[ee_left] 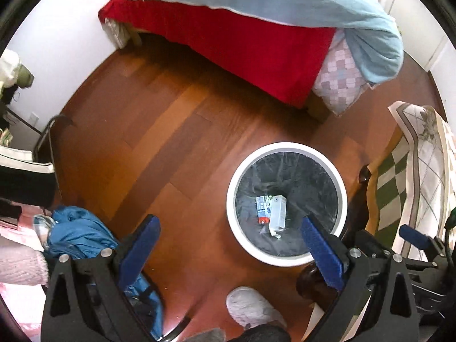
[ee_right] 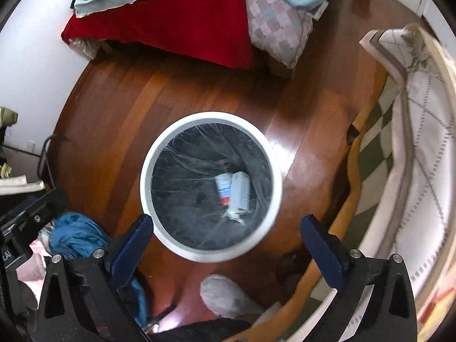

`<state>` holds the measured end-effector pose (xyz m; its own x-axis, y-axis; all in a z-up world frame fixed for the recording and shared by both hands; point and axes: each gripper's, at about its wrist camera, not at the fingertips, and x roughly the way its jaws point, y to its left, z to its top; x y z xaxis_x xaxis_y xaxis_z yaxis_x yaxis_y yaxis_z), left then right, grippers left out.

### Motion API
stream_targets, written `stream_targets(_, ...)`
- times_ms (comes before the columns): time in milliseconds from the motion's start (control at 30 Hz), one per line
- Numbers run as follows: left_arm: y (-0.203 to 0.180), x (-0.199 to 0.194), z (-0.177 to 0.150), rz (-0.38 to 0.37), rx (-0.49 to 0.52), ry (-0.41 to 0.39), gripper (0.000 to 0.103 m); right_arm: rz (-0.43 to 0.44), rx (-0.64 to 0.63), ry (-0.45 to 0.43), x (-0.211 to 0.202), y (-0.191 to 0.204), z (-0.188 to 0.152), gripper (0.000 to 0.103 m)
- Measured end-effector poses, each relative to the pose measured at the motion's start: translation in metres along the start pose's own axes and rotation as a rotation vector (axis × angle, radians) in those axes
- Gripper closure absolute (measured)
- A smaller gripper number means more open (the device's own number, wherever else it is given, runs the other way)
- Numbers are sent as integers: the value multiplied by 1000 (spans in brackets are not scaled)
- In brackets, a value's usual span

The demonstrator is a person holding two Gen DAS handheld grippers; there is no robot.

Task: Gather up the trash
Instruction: 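Carry both boxes over the white bin and open both tools, then grasp the yellow box with the left tool while the right tool grasps the panda snack bag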

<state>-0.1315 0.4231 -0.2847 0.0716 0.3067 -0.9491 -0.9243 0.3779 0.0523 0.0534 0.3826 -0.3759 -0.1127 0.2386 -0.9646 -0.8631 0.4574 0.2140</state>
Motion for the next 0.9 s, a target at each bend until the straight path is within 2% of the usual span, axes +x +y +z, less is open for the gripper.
stream_targets(267,4,-50,-28,35,38,-69,2,-48,-16,-57,-53,5,-35,0)
stream_targets(567,8,-117,-57,25,45,-160,2,-63,-50,-162,-132,10,-74,0)
stream_targets(700,4,-149,-70,7,48,-202,2,-50,-60,-210,-166,11,-91,0)
stream_targets(900,-17,-196,-86,-23,55,-267,2,18,-24,-291,-224,1,-120,0)
